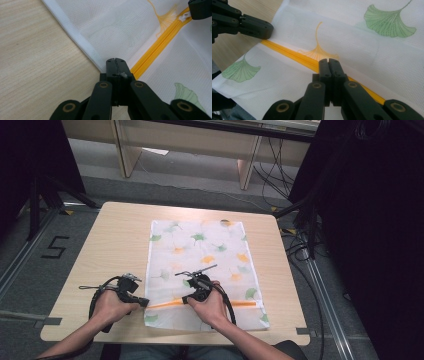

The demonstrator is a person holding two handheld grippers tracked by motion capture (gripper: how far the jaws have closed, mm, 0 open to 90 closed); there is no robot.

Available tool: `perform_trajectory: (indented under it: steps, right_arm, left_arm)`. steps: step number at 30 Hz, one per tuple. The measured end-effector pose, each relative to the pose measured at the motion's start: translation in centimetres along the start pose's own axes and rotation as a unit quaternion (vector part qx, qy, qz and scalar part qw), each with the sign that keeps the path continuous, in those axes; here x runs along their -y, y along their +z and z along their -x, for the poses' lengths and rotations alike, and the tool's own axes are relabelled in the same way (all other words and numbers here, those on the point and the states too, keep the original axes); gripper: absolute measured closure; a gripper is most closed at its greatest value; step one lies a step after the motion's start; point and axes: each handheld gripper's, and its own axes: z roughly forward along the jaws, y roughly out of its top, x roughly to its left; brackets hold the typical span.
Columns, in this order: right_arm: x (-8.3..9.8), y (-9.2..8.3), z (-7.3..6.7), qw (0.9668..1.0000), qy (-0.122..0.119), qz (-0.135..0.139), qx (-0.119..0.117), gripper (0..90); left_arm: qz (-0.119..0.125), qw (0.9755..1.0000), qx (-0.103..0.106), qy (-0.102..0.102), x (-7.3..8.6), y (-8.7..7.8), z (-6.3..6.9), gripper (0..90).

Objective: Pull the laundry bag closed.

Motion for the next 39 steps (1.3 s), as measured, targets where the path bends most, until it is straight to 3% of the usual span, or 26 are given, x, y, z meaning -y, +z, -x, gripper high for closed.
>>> perform_trajectory:
  steps: [10,21,32,35,39]
  right_arm:
    - [0.0,-0.1,0.3,0.9998,-0.017,0.0,0.005,90.0]
    - [0.1,-0.4,0.9,1.0,-0.007,0.001,0.0,90.0]
    - [0.4,-0.9,1.4,0.9999,-0.001,0.001,0.011,90.0]
    - [0.5,-1.2,1.4,0.9998,0.017,-0.004,0.011,90.0]
    - [0.5,-1.2,1.7,0.9999,0.002,0.003,0.011,90.0]
  left_arm:
    - [0.002,1.0,0.001,-0.002,0.0,0.0,0.0,90.0]
    - [0.002,1.0,0.0,-0.002,0.0,0.0,0.0,90.0]
    - [0.002,1.0,0.001,-0.002,0.0,0.0,0.0,90.0]
    - [0.0,1.0,0.001,0.001,0.0,0.0,0.0,90.0]
    - [0.003,1.0,0.001,-0.002,0.0,0.0,0.0,90.0]
